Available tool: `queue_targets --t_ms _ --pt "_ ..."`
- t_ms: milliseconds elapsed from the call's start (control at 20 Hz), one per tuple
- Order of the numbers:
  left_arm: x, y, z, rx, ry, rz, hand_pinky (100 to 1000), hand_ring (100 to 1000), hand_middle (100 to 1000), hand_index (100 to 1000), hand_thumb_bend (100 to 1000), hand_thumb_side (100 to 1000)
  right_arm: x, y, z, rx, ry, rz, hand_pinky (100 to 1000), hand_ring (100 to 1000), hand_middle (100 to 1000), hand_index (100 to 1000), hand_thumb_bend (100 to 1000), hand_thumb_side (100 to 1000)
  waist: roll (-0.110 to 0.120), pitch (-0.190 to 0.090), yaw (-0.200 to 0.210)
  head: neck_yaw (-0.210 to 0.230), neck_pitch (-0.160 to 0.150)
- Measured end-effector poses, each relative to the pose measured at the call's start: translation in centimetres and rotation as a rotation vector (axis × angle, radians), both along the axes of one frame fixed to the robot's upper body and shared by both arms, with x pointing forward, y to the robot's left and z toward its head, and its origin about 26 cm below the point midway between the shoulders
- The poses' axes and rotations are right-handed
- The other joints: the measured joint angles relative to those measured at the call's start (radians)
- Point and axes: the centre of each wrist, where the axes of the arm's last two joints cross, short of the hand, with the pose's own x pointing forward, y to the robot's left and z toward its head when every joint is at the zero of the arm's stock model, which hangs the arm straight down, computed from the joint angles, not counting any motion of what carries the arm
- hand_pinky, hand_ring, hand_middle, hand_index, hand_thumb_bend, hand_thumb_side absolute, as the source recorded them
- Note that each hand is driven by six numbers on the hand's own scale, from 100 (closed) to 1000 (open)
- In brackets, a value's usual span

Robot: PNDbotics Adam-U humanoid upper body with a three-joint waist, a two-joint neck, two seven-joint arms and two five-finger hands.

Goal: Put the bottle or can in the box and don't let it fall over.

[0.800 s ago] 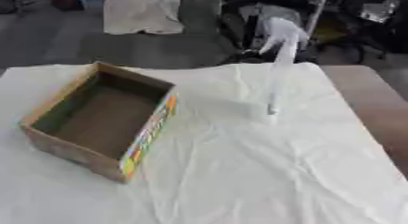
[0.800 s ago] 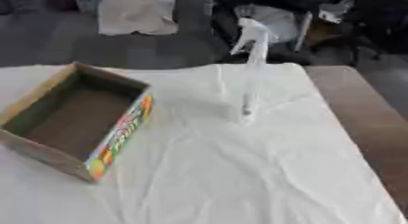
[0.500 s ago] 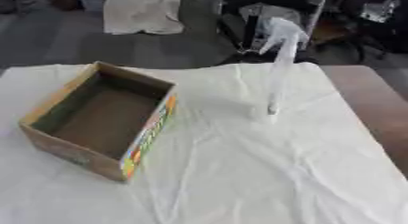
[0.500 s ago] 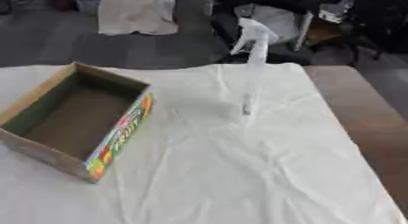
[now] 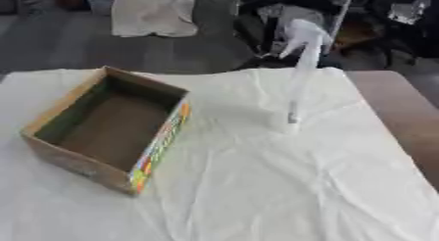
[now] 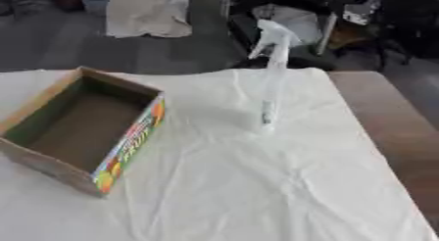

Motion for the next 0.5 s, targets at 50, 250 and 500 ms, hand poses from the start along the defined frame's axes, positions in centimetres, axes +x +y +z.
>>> queue_targets --t_ms 50,250,500 --pt "0.0 0.0 0.0 0.0 0.0 0.0 795 480 634 733 159 791 0.04 0.08 0.04 -0.001 -0.002 0.001 894 770 790 817 100 319 0.0 0.0 0.002 -0.002 -0.006" --pt "0.0 0.0 0.01 0.0 0.0 0.0 795 480 634 733 157 791 0.25 0.27 0.03 -0.003 0.0 0.003 901 781 802 828 100 327 0.003 0.0 0.007 -0.011 -0.025" --pt "0.01 -0.02 0.02 0.001 -0.002 -0.002 796 478 634 733 156 792 0.62 0.32 0.0 -0.008 0.011 -0.002 909 794 819 841 100 338 0.005 0.002 0.012 -0.021 -0.041"
